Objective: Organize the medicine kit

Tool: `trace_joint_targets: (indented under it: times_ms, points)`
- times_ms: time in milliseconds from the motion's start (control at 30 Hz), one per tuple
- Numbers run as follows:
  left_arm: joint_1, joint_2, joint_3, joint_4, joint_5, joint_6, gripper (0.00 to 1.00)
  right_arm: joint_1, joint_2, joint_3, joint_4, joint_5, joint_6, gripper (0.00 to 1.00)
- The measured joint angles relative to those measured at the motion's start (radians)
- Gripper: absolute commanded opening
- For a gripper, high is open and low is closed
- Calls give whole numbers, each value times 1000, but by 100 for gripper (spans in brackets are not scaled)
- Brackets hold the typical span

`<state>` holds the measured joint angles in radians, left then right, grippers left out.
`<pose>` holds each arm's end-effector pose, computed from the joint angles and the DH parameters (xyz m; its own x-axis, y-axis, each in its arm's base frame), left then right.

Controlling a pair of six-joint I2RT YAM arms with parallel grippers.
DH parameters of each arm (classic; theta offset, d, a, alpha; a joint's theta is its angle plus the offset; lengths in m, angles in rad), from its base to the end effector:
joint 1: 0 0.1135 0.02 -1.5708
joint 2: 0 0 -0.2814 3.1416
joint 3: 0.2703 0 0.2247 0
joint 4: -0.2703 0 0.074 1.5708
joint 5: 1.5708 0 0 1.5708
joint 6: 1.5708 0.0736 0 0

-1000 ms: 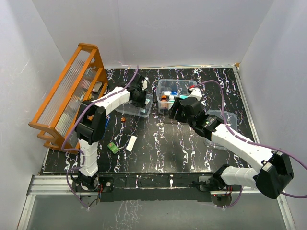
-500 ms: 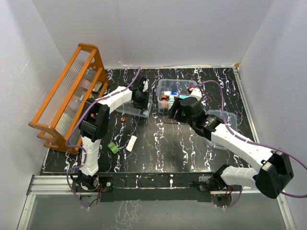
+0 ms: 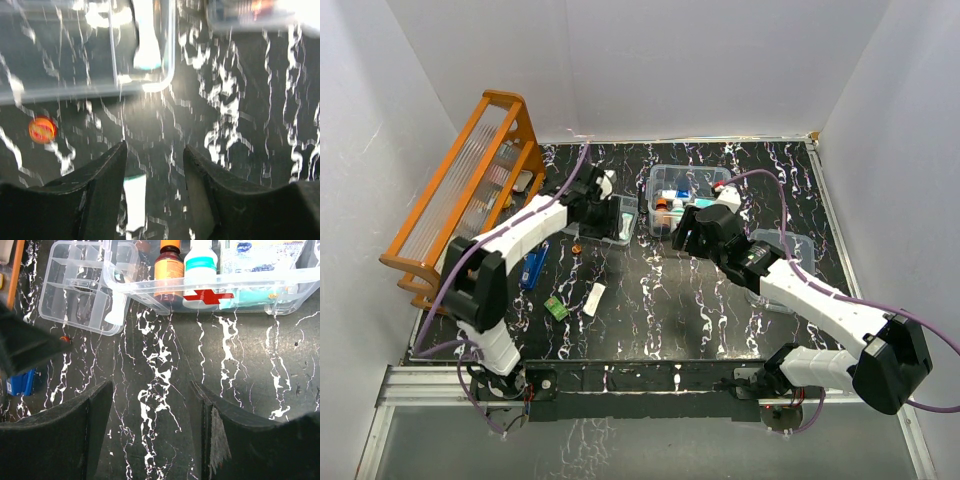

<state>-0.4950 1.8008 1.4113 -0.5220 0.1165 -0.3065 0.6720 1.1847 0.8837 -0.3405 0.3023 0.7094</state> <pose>0.3456 -0.1963 0.2445 -0.8244 0.1045 -0.5563 0.2997 0.9143 -0.2724 0.2126 0.1411 0.2810 -0.6208 0.3007 -0.7240 -0.0043 0.9222 0.3867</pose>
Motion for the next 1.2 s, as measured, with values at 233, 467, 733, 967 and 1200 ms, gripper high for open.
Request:
trace_joint_targets:
  times_ms: [233, 467, 733, 967, 1200]
  points:
    - [-8, -241, -298, -42, 53, -6, 51, 0, 0, -17, -2, 3, 0, 59]
    - [-27, -343, -513, -61, 59, -61, 39, 0, -19, -40, -8, 9, 7, 59]
    - [-29, -319, -558, -26, 61, -84, 27, 0, -123, -75, -24, 37, 23, 59]
    - [-29, -276, -559, 1, 56, -77, 22, 0, -145, -78, -26, 44, 28, 59]
    - [-29, -259, -561, 24, 49, -57, 0, 0, -150, -82, -32, 49, 28, 59]
